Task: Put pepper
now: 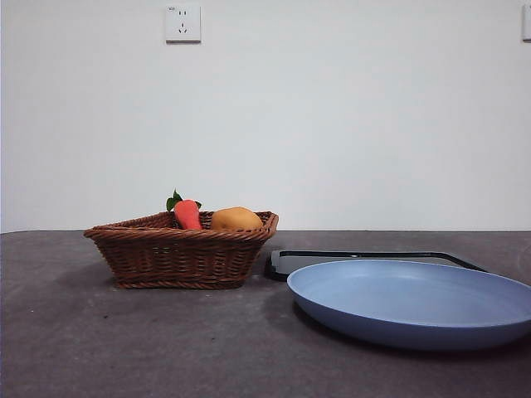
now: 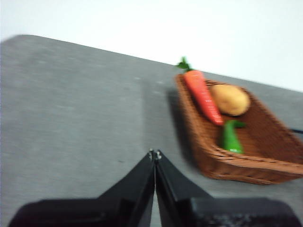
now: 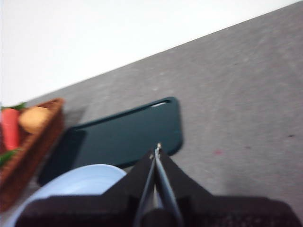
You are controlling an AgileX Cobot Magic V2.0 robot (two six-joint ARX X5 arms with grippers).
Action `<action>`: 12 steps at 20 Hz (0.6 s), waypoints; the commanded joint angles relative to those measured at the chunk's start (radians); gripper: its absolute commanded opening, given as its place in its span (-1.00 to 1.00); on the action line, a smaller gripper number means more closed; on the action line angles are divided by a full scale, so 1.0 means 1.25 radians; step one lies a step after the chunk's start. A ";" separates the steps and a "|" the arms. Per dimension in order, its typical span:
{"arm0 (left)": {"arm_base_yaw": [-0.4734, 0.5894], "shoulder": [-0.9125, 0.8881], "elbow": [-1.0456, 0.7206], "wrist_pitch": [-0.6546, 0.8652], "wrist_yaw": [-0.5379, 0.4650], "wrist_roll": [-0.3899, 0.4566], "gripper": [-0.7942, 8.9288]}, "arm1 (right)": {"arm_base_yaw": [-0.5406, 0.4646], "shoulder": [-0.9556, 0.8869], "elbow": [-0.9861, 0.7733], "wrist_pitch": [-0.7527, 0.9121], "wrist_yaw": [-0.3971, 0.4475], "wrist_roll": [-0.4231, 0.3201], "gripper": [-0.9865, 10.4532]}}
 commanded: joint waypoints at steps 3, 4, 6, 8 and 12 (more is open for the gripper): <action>0.003 -0.002 0.031 -0.003 0.063 -0.095 -0.82 | 0.001 0.014 0.062 0.028 -0.024 0.066 -0.82; 0.003 -0.002 0.044 -0.012 0.072 -0.096 -0.82 | 0.001 0.022 0.078 0.027 -0.024 0.066 -0.82; 0.003 0.006 0.076 -0.038 0.079 -0.096 -0.82 | 0.001 0.047 0.117 0.026 -0.027 0.066 -0.82; 0.003 0.022 0.110 -0.065 0.089 -0.096 -0.82 | 0.001 0.079 0.160 0.012 -0.027 0.063 -0.82; 0.003 0.090 0.193 -0.114 0.138 -0.074 -0.82 | 0.001 0.173 0.277 -0.060 -0.048 0.023 -0.82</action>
